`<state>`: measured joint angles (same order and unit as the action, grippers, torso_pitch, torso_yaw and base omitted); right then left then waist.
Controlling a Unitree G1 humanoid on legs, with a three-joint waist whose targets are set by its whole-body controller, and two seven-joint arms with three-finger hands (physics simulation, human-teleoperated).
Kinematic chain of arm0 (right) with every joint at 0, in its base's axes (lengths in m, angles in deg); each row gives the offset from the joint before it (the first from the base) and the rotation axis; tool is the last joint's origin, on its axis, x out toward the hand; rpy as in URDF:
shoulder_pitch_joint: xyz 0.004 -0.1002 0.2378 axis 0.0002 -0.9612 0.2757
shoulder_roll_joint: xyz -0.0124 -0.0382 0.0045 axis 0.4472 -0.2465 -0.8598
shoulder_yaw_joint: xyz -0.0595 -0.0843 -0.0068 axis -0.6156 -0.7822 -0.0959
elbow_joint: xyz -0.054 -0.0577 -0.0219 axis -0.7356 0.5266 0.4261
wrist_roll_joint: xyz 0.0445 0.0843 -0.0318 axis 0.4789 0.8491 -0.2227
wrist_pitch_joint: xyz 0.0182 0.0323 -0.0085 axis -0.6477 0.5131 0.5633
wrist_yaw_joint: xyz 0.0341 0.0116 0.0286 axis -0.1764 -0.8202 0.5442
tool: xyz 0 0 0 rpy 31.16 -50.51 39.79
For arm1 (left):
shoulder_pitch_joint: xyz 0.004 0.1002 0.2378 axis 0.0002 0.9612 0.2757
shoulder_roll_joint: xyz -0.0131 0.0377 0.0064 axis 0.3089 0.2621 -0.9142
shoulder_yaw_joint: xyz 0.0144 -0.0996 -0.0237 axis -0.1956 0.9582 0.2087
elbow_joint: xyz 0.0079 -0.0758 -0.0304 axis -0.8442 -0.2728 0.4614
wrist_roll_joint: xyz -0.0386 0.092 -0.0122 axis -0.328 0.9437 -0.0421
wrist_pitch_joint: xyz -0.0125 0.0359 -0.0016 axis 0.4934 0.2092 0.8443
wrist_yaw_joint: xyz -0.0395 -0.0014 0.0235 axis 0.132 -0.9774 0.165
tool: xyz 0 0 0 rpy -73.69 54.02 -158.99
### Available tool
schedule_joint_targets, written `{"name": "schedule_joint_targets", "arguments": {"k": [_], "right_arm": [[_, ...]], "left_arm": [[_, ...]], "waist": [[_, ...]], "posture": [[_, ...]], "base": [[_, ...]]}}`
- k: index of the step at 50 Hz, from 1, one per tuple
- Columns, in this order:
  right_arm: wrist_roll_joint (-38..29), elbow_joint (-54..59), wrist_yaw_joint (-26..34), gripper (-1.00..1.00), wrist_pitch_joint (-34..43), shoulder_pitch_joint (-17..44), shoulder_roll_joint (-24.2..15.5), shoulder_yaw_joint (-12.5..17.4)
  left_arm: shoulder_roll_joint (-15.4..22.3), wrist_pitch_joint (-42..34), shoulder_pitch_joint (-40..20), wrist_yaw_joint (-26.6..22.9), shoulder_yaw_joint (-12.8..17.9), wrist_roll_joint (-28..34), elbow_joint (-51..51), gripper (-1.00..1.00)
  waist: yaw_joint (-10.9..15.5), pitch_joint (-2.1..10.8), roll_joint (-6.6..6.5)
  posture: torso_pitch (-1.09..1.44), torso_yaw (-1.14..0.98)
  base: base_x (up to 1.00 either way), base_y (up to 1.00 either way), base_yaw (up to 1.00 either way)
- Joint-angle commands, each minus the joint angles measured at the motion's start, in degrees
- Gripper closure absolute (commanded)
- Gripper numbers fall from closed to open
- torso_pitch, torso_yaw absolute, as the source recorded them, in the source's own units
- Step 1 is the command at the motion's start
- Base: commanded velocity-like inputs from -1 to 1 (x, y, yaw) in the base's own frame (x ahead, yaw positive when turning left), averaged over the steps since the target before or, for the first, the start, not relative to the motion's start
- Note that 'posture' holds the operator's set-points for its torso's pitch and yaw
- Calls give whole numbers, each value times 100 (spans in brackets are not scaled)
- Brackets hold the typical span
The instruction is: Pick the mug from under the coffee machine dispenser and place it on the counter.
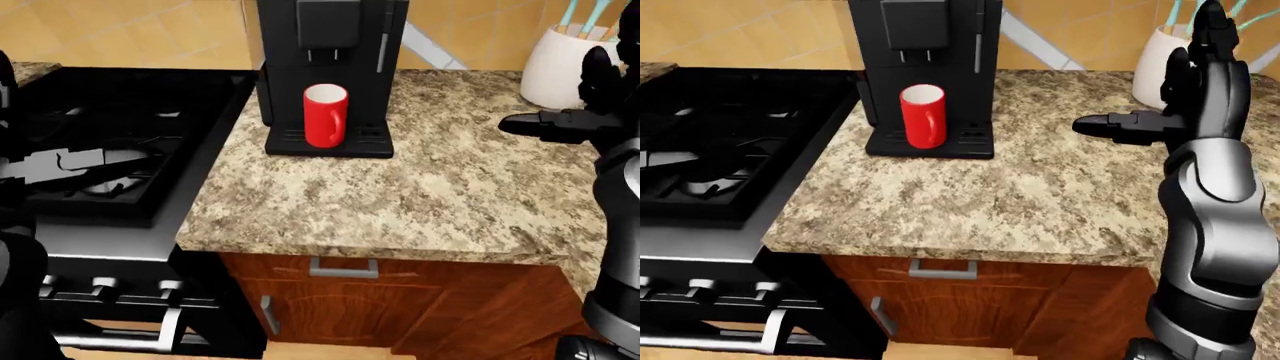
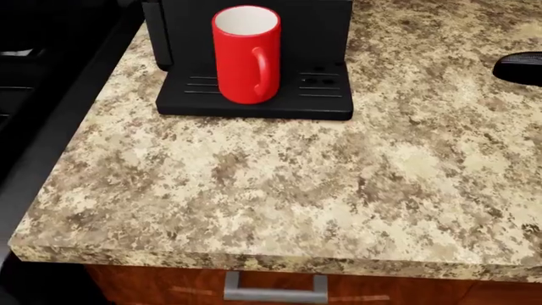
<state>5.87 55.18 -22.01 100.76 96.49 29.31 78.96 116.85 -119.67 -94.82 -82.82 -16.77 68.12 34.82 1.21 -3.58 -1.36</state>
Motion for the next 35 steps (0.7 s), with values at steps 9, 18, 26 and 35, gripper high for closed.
{"name": "schedule_joint_targets", "arguments": {"k": [9, 18, 26, 35], "right_arm": [[-402, 167, -164, -100, -26, 198, -203, 5], [-122, 124, -404, -100, -128, 274, -274, 52], [-56, 56, -115, -100, 7, 171, -246, 116], [-107, 57, -85, -100, 106, 203, -223, 143]], "left_arm": [[64, 124, -121, -64, -67, -36, -144, -100], [54, 113, -153, -43, -84, -39, -159, -100], [-57, -197, -272, 268, -230, 50, -194, -100], [-264, -1134, -434, 1035, -453, 293, -432, -100]], "waist": [[-75, 137, 154], [-75, 185, 105], [-97, 197, 137], [-116, 206, 147]], "posture": [[0, 0], [0, 0], [0, 0], [0, 0]], "base": [[0, 0, 0], [0, 0, 0], [0, 0, 0], [0, 0, 0]]}}
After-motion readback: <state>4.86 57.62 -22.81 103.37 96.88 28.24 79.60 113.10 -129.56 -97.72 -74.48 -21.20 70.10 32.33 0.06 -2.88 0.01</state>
